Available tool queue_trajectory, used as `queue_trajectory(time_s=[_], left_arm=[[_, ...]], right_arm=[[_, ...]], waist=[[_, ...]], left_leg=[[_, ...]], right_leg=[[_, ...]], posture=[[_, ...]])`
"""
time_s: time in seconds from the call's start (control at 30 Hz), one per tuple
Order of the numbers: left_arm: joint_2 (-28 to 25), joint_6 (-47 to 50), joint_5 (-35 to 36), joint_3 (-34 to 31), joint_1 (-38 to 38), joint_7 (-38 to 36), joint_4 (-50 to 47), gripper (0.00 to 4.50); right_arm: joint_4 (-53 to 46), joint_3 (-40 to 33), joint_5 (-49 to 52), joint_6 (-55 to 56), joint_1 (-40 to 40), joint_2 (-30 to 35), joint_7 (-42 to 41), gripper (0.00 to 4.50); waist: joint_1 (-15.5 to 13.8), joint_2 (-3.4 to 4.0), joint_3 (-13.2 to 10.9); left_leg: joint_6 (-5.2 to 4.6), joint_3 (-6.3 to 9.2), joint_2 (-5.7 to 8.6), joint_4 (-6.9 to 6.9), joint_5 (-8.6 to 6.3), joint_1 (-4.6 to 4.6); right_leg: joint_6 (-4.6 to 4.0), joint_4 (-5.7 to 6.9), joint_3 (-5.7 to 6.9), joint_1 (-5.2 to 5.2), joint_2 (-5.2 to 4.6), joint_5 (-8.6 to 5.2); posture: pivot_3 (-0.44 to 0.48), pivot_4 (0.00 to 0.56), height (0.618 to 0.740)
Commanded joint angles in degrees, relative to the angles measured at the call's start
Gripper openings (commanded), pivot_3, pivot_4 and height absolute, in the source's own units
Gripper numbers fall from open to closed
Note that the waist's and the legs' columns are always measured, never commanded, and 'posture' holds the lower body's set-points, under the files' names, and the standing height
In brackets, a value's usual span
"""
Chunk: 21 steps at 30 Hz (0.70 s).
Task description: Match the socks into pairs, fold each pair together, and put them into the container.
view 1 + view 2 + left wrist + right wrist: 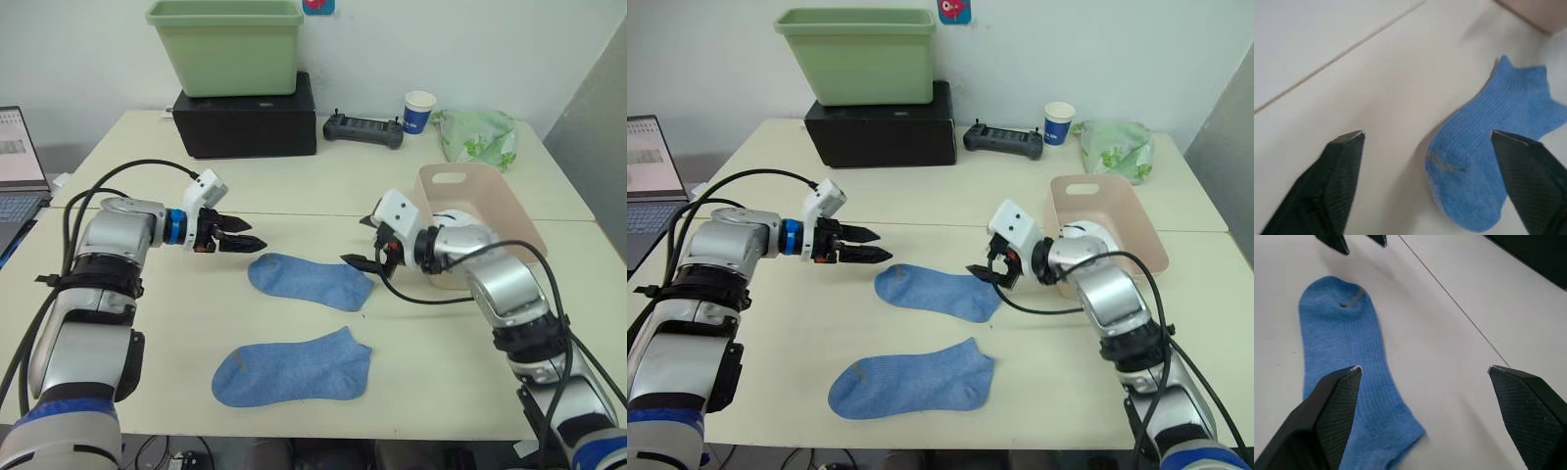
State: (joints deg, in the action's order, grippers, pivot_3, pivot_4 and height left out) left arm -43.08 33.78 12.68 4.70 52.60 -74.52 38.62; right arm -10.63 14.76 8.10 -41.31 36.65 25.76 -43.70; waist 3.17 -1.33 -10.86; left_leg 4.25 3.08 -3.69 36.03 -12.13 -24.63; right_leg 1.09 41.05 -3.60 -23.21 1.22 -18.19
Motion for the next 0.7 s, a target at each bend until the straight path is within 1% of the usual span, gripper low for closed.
queue_trajectory(time_s=[0.03,0.1,0.2,0.37,0.43,0.53,0.6,0.7], left_arm=[[1.23,6.25,4.12,-5.69,-6.73,5.86,-8.73,4.49],[2.36,9.41,5.57,-7.03,-11.45,8.57,-14.27,4.49],[3.24,11.61,6.24,-7.24,-15.65,11.12,-19.36,4.49],[4.74,11.87,6.55,-7.38,-18.51,14.14,-20.95,4.49],[5.79,11.51,5.95,-6.56,-18.91,14.99,-19.61,4.09],[6.46,11.15,5.59,-5.32,-19.33,14.91,-19.30,3.27],[6.87,11.05,5.75,-5.24,-19.26,14.96,-19.21,2.57],[7.09,10.85,5.85,-4.64,-19.51,14.37,-19.71,1.65]], right_arm=[[-6.38,-2.63,-0.44,-1.43,-5.21,-2.15,6.38,4.50],[-8.06,-3.40,-0.89,-3.33,-8.88,-4.37,10.38,4.50],[-8.13,-3.88,-0.98,-5.01,-11.59,-7.15,14.44,4.50],[-7.34,-3.95,-0.54,-6.20,-13.76,-8.68,17.18,4.50],[-4.95,-3.84,-0.61,-6.36,-14.78,-9.63,18.61,4.50],[-3.41,-3.99,0.14,-7.96,-15.64,-10.56,19.39,3.89],[-3.65,-3.15,0.14,-7.75,-15.75,-10.01,18.73,3.16],[-4.06,-2.49,0.03,-7.64,-15.89,-9.57,18.45,2.08]], waist=[[-0.01,-0.01,0.02],[-0.02,-0.02,0.03],[-0.10,-0.02,0.03],[-0.10,-0.03,0.04],[-0.12,-0.05,0.08],[-0.16,-0.05,0.10],[-0.21,-0.06,0.15],[-0.20,-0.06,0.16]], left_leg=[[0.00,0.00,0.01,0.02,0.00,0.01],[0.01,0.01,0.01,0.04,0.01,0.03],[0.08,0.02,0.02,0.05,0.06,0.03],[0.08,-0.04,0.08,0.06,0.13,0.11],[0.07,-0.05,0.08,0.06,0.14,0.11],[0.07,-0.05,0.07,0.04,0.13,0.12],[0.07,-0.07,0.08,0.04,0.13,0.12],[0.07,-0.06,0.08,0.05,0.13,0.13]], right_leg=[[0.00,0.04,-0.01,0.00,-0.01,0.00],[0.00,0.09,-0.01,0.03,-0.03,0.00],[0.00,0.16,-0.01,0.02,-0.06,0.02],[0.08,0.16,-0.08,0.07,-0.05,0.09],[0.09,0.16,-0.09,0.07,-0.05,0.09],[0.08,0.15,-0.08,0.07,-0.04,0.10],[0.08,0.15,-0.10,0.08,-0.05,0.10],[0.08,0.14,-0.08,0.10,-0.05,0.10]], posture=[[0.000,0.150,0.730],[0.000,0.150,0.730],[0.000,0.150,0.730],[0.000,0.150,0.730],[0.000,0.150,0.730],[0.000,0.150,0.730],[0.000,0.150,0.730],[0.000,0.150,0.730]])
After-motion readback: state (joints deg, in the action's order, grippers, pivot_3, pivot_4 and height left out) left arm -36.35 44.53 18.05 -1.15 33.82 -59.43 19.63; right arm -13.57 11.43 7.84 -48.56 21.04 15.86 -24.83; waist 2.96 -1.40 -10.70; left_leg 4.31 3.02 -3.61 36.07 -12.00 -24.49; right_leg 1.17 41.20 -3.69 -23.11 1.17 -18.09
